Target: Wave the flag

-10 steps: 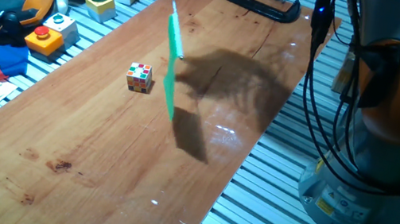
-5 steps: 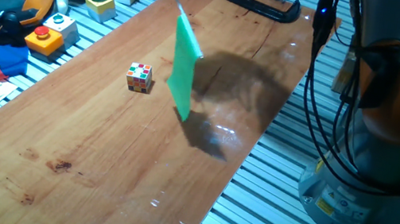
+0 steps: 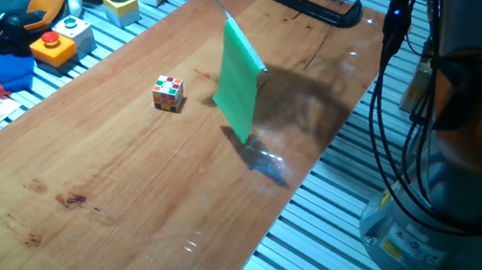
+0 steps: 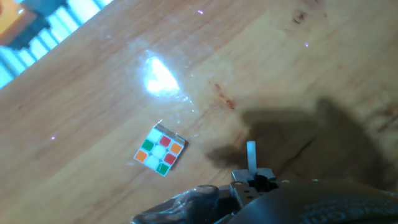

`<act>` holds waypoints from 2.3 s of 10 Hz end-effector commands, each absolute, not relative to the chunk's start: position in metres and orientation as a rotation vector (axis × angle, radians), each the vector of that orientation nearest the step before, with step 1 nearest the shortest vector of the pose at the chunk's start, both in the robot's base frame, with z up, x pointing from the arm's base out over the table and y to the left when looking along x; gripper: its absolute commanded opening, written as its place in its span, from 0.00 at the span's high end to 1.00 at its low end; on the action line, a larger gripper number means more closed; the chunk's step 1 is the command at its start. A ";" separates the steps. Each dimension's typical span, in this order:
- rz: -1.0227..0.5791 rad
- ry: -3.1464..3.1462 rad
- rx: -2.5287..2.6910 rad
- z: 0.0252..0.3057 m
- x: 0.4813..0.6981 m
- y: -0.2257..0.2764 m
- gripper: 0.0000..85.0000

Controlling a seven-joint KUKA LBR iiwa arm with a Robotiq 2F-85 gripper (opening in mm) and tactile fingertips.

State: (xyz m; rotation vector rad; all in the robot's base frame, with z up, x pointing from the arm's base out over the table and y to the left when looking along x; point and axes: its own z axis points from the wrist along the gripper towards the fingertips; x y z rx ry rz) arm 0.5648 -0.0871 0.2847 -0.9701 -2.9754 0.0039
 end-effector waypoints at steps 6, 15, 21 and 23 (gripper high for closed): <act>-0.045 -2.277 -2.181 0.285 0.565 -0.087 0.99; -0.155 -1.170 -2.977 0.285 0.565 -0.087 0.99; -0.188 -0.566 -3.192 0.285 0.565 -0.087 0.99; -0.146 -0.568 -3.205 0.285 0.565 -0.087 0.99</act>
